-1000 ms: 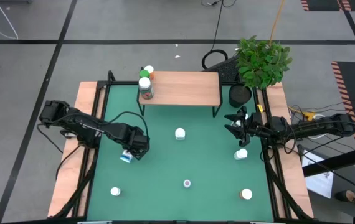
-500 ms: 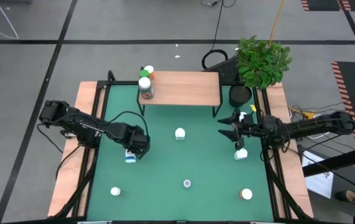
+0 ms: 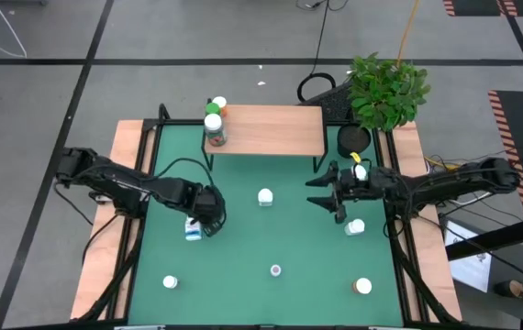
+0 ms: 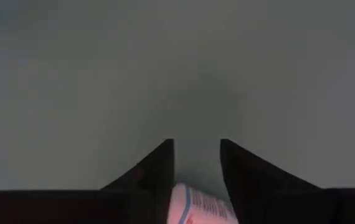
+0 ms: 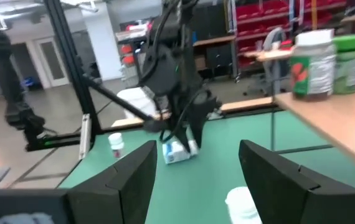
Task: Pick and place medicine bottles onto shelf by color
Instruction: Put the bottom left blue bottle on the shelf
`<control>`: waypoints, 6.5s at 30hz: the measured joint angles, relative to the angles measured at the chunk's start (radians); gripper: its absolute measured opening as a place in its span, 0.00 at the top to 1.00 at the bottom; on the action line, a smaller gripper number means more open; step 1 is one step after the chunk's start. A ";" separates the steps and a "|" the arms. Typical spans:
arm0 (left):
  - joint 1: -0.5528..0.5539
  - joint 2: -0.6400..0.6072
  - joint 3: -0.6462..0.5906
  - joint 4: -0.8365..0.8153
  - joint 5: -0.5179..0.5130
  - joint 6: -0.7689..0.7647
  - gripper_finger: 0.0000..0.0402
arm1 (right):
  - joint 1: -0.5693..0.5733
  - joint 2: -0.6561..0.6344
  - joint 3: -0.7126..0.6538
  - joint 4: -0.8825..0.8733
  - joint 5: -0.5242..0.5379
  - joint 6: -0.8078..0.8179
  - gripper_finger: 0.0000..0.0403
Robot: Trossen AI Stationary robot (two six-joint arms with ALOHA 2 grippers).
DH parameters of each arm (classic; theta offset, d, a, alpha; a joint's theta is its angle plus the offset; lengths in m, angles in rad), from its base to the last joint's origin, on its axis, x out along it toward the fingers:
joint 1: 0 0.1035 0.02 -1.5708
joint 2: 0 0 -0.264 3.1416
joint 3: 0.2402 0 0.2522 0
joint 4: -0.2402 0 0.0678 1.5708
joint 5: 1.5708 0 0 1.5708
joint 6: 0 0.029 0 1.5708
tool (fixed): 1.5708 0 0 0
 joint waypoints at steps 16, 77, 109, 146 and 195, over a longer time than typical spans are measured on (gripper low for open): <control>-0.013 -0.099 0.004 -0.253 0.035 -0.382 0.13 | 0.005 0.099 0.045 -0.022 -0.027 0.106 0.44; -0.204 -0.098 -0.100 0.654 -0.564 -0.266 0.41 | 0.161 0.655 0.218 0.390 0.139 0.122 0.27; -0.026 -0.099 -0.100 1.335 -0.732 0.448 0.39 | 0.043 0.740 0.556 0.285 0.365 -0.254 0.25; -0.018 -0.101 -0.099 1.399 -0.508 0.592 0.13 | -0.034 0.764 0.608 0.192 0.256 -0.219 0.52; 0.162 0.299 0.835 -0.090 0.080 0.802 0.26 | -0.035 0.621 0.595 -0.318 0.000 -0.403 0.51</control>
